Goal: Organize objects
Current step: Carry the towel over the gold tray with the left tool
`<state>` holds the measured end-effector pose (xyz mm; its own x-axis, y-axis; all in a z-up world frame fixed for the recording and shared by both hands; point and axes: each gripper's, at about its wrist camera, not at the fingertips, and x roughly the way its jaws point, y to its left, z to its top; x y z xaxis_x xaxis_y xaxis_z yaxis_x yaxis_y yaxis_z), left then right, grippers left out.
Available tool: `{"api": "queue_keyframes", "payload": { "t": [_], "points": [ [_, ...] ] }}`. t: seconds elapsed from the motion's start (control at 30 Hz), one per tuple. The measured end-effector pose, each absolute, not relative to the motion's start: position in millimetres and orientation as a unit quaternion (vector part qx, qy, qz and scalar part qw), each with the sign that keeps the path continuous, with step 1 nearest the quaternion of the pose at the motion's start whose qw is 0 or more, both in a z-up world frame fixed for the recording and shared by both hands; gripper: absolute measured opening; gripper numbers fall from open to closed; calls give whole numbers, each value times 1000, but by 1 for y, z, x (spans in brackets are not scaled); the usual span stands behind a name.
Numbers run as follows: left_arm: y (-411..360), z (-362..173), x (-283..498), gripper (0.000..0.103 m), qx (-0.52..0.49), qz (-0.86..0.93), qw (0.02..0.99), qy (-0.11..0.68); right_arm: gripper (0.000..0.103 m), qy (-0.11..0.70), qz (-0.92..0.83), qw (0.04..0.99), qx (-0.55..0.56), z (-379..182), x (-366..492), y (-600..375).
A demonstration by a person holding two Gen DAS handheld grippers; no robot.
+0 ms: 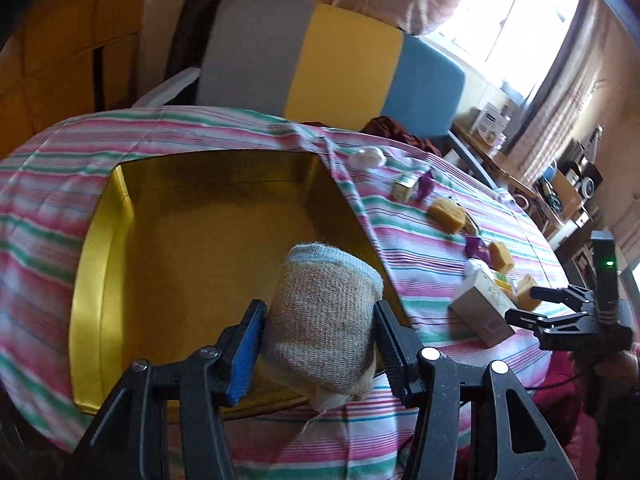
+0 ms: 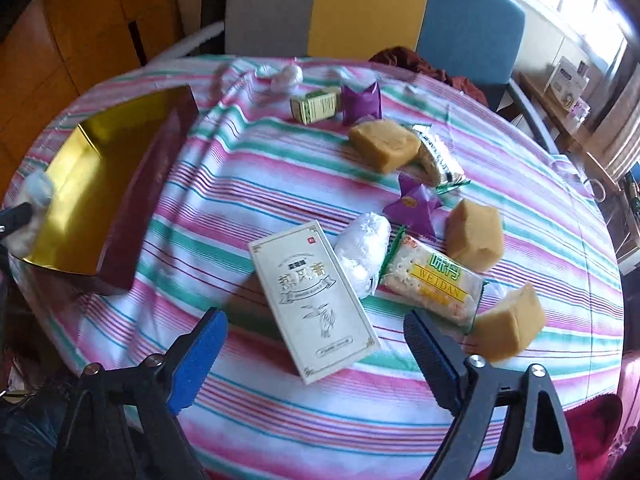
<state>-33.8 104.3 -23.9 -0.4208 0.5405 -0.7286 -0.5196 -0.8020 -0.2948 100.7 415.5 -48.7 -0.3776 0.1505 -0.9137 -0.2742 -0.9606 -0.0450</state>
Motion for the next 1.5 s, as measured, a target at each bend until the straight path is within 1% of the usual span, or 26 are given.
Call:
{"api": "queue_keyframes", "payload": {
  "t": [0.07, 0.1, 0.2, 0.23, 0.43, 0.47, 0.67, 0.97, 1.1, 1.23, 1.5],
  "points": [
    [92, -27, -36, 55, -440, 846, 301, -21, 78, 61, 818, 121, -559, -59, 92, 424],
    [86, -28, -36, 55, -442, 847, 296, -25, 71, 69, 816, 111, -563, -61, 88, 422],
    [72, -30, -38, 55, -443, 850, 282, -32, 65, 81, 819, 88, -562, -62, 86, 418],
    [68, -31, -38, 55, -444, 851, 278, -34, 61, 88, 820, 79, -560, -61, 86, 417],
    [58, -34, -42, 55, -451, 850, 267, -43, 60, 109, 819, 78, -558, -78, 71, 410],
    [57, -35, -44, 55, -454, 849, 266, -46, 53, 110, 819, 80, -558, -79, 73, 406],
    [53, -32, -76, 55, -460, 854, 240, -45, 52, 95, 828, 89, -546, -84, 73, 402],
    [64, -41, -165, 55, -480, 860, 170, -21, 52, 108, 839, 81, -527, -84, 76, 408],
    [69, -52, -201, 55, -485, 864, 135, 4, 52, 111, 844, 78, -519, -85, 75, 409],
    [78, -65, -224, 55, -487, 865, 112, 37, 52, 113, 846, 75, -515, -85, 74, 410],
    [87, -80, -246, 56, -492, 863, 98, 67, 52, 119, 847, 72, -512, -85, 74, 412]
  ]
}}
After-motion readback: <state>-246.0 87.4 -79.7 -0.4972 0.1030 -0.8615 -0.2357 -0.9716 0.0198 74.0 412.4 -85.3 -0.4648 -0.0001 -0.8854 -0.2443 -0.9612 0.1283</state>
